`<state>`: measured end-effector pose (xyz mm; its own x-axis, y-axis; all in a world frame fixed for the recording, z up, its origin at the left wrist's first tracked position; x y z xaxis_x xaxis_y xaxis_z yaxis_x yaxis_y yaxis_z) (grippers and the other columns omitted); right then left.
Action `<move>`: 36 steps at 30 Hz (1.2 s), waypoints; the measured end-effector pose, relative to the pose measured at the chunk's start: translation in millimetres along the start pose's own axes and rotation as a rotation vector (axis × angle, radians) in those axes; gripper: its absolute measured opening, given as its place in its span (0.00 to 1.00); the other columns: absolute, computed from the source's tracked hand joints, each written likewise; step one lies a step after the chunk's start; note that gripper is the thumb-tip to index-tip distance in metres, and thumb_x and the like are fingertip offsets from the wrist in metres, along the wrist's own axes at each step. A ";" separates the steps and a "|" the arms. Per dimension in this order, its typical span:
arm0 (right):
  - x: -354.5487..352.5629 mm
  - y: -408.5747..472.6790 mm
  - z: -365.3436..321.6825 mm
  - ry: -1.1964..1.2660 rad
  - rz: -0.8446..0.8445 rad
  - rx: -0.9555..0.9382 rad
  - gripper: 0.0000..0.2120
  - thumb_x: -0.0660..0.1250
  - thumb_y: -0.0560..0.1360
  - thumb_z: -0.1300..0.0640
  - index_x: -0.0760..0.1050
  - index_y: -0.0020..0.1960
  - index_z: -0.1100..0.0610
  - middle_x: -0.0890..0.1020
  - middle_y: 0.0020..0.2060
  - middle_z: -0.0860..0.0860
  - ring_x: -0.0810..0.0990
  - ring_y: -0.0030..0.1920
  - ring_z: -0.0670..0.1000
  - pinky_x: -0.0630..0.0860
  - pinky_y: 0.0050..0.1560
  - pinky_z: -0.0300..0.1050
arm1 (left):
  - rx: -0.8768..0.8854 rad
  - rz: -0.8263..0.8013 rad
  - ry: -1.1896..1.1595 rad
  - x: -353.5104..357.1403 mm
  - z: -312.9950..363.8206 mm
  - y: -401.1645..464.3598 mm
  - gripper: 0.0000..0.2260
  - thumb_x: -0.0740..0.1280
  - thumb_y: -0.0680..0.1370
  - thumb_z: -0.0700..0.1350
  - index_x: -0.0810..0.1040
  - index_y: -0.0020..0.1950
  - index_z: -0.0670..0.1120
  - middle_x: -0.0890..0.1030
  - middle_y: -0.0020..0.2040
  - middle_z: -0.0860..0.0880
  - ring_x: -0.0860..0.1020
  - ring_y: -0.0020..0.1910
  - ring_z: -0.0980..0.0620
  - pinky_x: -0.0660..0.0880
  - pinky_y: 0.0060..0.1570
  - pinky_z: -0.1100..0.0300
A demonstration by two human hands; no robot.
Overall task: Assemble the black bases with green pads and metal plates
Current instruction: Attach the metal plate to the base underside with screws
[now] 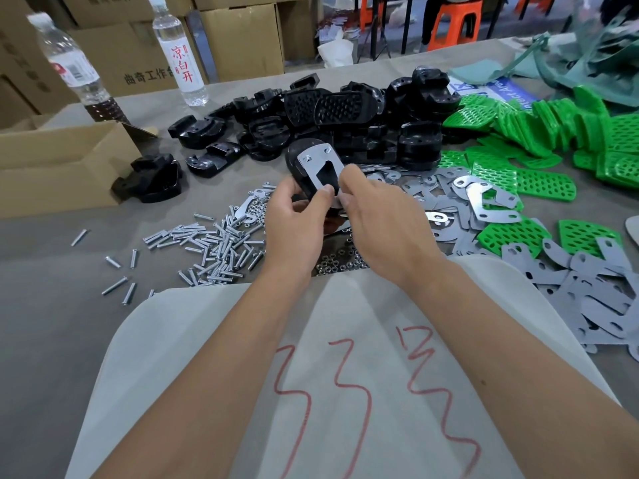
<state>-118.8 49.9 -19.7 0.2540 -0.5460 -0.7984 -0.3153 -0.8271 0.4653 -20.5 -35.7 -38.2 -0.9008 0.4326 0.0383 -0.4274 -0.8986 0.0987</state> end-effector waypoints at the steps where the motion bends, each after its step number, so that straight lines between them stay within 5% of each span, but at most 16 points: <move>1: 0.6 0.2 -1.4 -0.026 -0.001 -0.004 0.07 0.54 0.86 0.54 0.59 0.50 0.51 0.72 0.35 0.50 0.72 0.36 0.61 0.63 0.32 0.52 | 0.000 0.001 0.003 -0.1 0.0 0.4 0.05 0.70 0.78 0.46 0.82 0.54 0.50 0.87 0.49 0.45 0.86 0.51 0.42 0.83 0.52 0.38; 11: 2.3 -0.6 -1.8 -0.049 0.041 0.011 0.09 0.53 0.87 0.52 0.60 0.49 0.52 0.71 0.31 0.49 0.72 0.34 0.60 0.61 0.31 0.51 | 0.005 0.018 0.016 -1.6 -0.9 0.9 0.03 0.70 0.78 0.46 0.82 0.52 0.50 0.87 0.47 0.46 0.86 0.49 0.44 0.83 0.52 0.40; 16: -1.4 -0.6 5.4 -0.014 0.122 0.140 0.24 0.54 0.86 0.42 0.68 0.37 0.53 0.69 0.25 0.47 0.69 0.29 0.55 0.59 0.32 0.49 | 0.057 0.068 0.003 -2.1 1.0 -0.9 0.05 0.71 0.78 0.47 0.81 0.52 0.48 0.87 0.47 0.46 0.86 0.49 0.44 0.84 0.48 0.46; 18: -3.0 -1.0 8.6 0.064 0.041 0.084 0.25 0.56 0.86 0.41 0.64 0.33 0.51 0.68 0.25 0.47 0.68 0.28 0.52 0.61 0.31 0.50 | 0.061 0.133 -0.046 -5.4 1.1 0.4 0.04 0.71 0.78 0.47 0.81 0.51 0.50 0.87 0.48 0.45 0.86 0.48 0.41 0.84 0.49 0.44; 21: -0.6 -2.7 13.0 0.007 -0.242 -0.041 0.10 0.67 0.81 0.46 0.74 0.43 0.48 0.77 0.37 0.45 0.76 0.41 0.51 0.71 0.40 0.49 | 0.086 0.239 -0.094 -11.5 1.3 1.9 0.04 0.72 0.75 0.46 0.81 0.48 0.52 0.85 0.44 0.50 0.84 0.46 0.47 0.83 0.52 0.43; 25: 3.4 -3.8 13.3 -0.022 -0.415 -0.050 0.07 0.72 0.78 0.49 0.74 0.45 0.45 0.76 0.46 0.44 0.76 0.49 0.49 0.71 0.45 0.48 | 0.113 0.301 -0.080 -16.1 0.5 3.0 0.06 0.74 0.70 0.46 0.78 0.41 0.51 0.81 0.36 0.57 0.78 0.37 0.55 0.78 0.45 0.55; 28: 1.5 -3.1 10.2 0.100 -0.289 -0.085 0.05 0.72 0.78 0.57 0.78 0.45 0.52 0.78 0.41 0.45 0.76 0.44 0.49 0.74 0.45 0.49 | 0.060 0.278 -0.072 -15.7 -1.8 4.7 0.09 0.74 0.70 0.44 0.76 0.45 0.51 0.83 0.40 0.53 0.81 0.41 0.52 0.81 0.50 0.43; 32: -16.3 -2.8 15.0 0.434 0.131 -0.027 0.04 0.74 0.76 0.64 0.80 0.44 0.58 0.81 0.36 0.46 0.78 0.38 0.47 0.73 0.40 0.35 | -0.051 0.172 -0.102 -10.7 -5.3 4.8 0.18 0.74 0.70 0.43 0.76 0.57 0.53 0.88 0.46 0.53 0.87 0.48 0.49 0.83 0.53 0.40; 36: -19.6 -1.8 28.9 0.629 0.287 0.110 0.06 0.76 0.74 0.64 0.85 0.49 0.56 0.83 0.39 0.45 0.81 0.39 0.48 0.83 0.41 0.49 | -0.063 0.106 -0.090 -5.8 -0.7 3.8 0.13 0.72 0.71 0.47 0.82 0.56 0.50 0.87 0.52 0.46 0.85 0.54 0.41 0.81 0.57 0.36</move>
<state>-149.6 65.9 -16.0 0.6174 -0.7419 -0.2617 -0.5313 -0.6385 0.5568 -17.0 -41.7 -38.8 -0.9318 0.3371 0.1343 -0.3367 -0.9412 0.0267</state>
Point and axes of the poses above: each hand's wrist, its own y-axis towards the middle knuckle, its own x-axis out of the palm, z = x × y, the point moved 4 cm from there along y, towards the middle knuckle
